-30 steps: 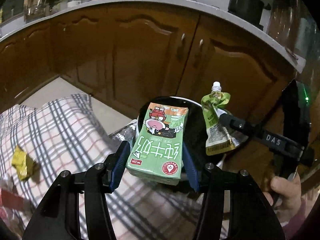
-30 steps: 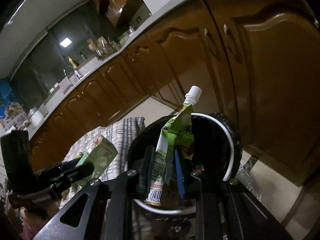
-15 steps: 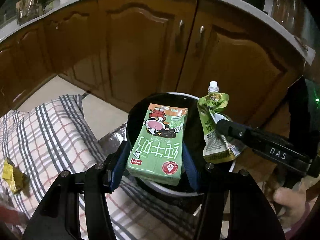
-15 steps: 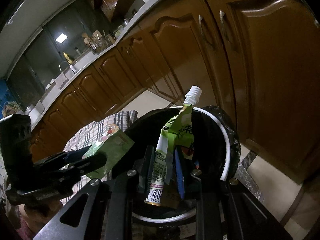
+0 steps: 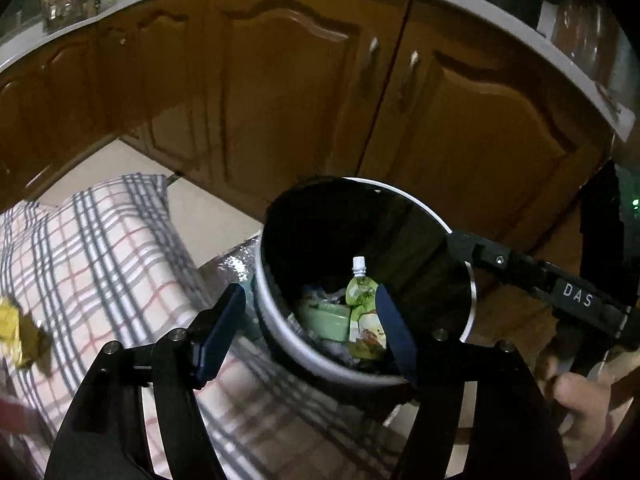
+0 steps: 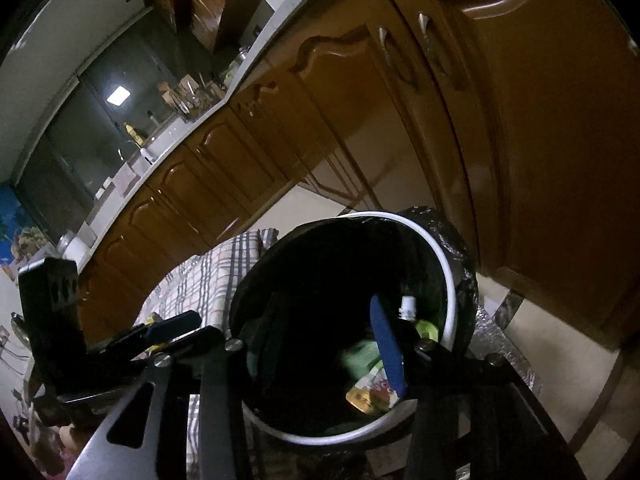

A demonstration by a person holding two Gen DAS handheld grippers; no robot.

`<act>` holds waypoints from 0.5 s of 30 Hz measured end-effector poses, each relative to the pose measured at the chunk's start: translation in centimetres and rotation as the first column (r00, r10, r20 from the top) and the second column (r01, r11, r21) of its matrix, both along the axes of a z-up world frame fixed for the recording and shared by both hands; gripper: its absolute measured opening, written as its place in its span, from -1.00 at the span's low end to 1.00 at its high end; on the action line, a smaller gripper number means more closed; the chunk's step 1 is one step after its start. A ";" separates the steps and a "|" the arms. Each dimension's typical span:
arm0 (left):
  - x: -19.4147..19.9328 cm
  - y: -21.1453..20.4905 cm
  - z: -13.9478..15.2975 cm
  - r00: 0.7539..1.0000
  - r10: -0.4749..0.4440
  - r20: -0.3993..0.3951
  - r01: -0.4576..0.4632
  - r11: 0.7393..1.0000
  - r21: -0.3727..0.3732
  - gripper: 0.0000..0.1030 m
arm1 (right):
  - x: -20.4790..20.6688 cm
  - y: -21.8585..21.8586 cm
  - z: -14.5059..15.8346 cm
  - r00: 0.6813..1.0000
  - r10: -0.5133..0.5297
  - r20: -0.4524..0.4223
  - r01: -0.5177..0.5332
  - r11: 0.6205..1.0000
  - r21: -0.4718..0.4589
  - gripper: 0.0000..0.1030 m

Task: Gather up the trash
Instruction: 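Carry the carton and pouch over the bin and open both tools, then move both tools back over the bed toward the yellow net and red box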

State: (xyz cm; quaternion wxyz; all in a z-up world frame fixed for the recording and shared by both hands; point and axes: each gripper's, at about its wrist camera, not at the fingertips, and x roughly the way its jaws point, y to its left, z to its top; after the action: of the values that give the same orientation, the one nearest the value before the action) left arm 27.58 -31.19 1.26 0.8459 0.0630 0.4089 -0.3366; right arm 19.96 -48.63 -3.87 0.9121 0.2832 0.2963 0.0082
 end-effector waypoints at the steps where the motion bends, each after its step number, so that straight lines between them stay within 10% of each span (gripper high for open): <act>1: -0.4 1.0 0.1 1.000 0.015 0.000 -0.015 1.000 -0.017 0.33 | -0.2 0.1 -0.1 1.000 -0.001 0.004 0.001 1.000 0.002 -0.11; 15: -5.2 13.4 -0.4 0.975 0.224 0.009 -0.221 0.966 -0.133 0.34 | -3.4 7.2 -0.7 0.995 0.037 0.092 -0.039 0.999 0.022 0.62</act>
State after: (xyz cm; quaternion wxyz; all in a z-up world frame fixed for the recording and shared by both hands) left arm 22.40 -17.76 0.86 0.8854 -0.0351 0.3804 -0.2649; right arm 16.56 -41.40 -4.53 0.9210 0.2876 0.2593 0.0422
